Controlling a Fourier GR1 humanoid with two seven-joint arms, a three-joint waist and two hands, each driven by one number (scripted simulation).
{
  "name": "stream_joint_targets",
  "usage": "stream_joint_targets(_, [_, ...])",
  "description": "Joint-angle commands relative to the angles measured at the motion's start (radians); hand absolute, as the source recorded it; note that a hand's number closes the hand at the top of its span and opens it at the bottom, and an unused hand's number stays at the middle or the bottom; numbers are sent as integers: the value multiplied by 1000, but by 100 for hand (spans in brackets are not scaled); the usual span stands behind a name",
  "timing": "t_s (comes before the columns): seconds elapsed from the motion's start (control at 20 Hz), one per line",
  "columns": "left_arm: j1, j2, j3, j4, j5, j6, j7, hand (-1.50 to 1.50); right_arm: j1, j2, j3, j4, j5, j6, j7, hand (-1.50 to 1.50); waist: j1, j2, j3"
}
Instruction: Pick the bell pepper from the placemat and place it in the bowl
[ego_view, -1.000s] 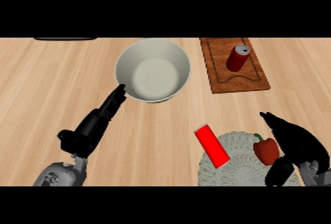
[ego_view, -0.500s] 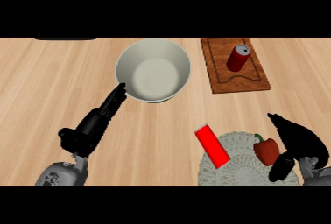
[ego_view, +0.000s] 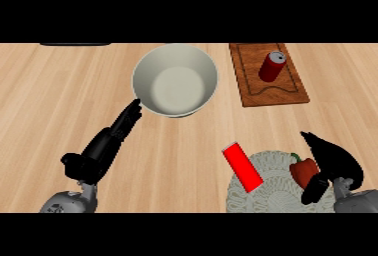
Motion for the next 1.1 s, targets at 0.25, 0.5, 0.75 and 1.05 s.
stream_joint_targets(0.25, [-35, -32, 48, 111, -28, -34, -68, 0, -27, 33, -34, 82, 137, -88, -192, 150, -1, 0, 0])
stream_joint_targets(0.5, [11, -47, 28, -27, -42, -34, 18, 0, -92, 114, -54, 118, 185, -91, -184, 150, 4, 0, 0])
stream_joint_targets(0.75, [-64, -59, 3, 58, -36, -66, -8, 0, -310, 487, 134, 147, 296, -132, 181, 150, 102, 14, -4])
stream_joint_targets(1.05, [-116, -88, -46, 63, -37, -93, 13, 0, -561, 497, 183, 283, 294, -188, 404, 150, 192, 30, -5])
